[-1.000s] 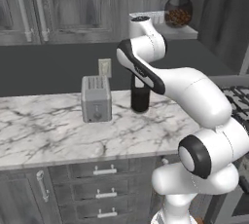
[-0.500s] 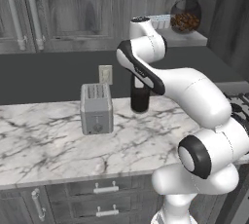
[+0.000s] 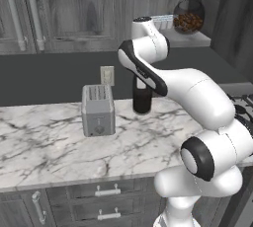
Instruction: Pick the jar and jar from the dining table and place them in the open cabinet. Close the cabinet after placing the objects.
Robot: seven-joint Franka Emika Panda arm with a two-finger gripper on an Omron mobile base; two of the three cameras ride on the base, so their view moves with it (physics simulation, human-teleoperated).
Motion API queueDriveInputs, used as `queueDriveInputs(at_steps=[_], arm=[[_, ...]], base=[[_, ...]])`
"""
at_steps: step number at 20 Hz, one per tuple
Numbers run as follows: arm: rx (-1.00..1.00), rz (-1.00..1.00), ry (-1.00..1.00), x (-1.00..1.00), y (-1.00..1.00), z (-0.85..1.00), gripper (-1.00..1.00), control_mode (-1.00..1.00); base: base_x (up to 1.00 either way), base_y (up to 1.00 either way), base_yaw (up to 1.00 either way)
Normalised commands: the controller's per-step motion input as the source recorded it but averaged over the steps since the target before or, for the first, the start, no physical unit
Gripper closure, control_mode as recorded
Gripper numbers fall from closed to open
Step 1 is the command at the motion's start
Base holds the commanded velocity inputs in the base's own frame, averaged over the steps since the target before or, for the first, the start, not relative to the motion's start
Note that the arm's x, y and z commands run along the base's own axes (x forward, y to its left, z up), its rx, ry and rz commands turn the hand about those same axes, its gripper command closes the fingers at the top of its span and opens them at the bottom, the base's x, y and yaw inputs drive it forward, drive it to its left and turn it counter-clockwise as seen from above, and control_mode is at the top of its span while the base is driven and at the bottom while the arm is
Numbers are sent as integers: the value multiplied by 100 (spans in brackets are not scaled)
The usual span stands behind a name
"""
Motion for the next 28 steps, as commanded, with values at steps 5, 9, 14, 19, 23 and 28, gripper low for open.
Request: queueDriveInputs(at_steps=[5, 9, 14, 19, 23, 28], arm=[[-1, 0, -1, 3, 0, 1, 100, -100], [-9, -1, -6, -6, 0, 36, 100, -100], [-12, -6, -7, -19, 0, 48, 100, -100], [-6, -6, -7, -55, -7, 46, 100, -100], [-6, -9, -7, -49, -15, 49, 100, -100], [-13, -6, -16, -11, -21, 56, 100, -100]], base=[[8, 0, 0], [0, 0, 0], [0, 0, 0], [0, 0, 0], [0, 0, 0], [0, 0, 0]])
